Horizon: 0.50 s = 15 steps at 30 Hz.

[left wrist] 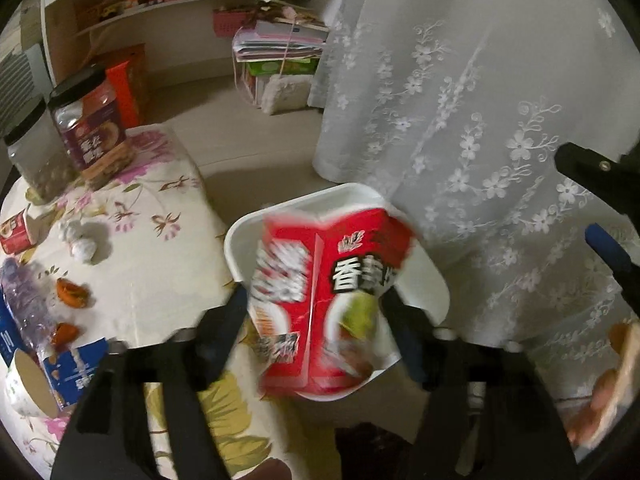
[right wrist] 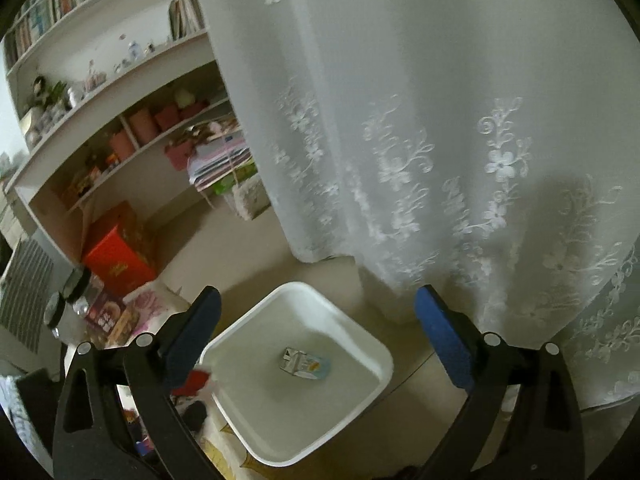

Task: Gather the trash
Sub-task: 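Carry the milk carton to the white bin and open the right tool, then drop the red carton in the bin while the right tool returns to the table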

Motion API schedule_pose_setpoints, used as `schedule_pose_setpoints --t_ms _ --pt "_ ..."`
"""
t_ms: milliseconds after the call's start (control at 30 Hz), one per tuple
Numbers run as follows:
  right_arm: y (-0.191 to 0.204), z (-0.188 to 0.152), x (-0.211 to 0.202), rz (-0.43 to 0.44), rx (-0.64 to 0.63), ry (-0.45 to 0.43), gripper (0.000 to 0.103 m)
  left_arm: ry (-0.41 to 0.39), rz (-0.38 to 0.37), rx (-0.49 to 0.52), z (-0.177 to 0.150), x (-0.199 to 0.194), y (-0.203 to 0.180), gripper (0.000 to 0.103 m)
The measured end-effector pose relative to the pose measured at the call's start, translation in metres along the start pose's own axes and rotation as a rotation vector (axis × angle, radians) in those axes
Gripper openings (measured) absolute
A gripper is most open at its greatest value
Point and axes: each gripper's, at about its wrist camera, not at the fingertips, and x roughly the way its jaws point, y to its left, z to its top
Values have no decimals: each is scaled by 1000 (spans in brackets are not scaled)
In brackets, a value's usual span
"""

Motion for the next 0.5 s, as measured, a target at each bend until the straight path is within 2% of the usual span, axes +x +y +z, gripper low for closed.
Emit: schedule_pose_setpoints --t_ms 200,300,500 --pt "0 2 -5 48 31 -15 94 -28 53 4 -7 -14 5 77" --pt "21 -6 -18 50 -31 -74 94 -47 103 -12 -14 -27 20 81" --pt "61 -31 -36 56 -128 -127 96 -95 215 -10 -31 -57 53 84"
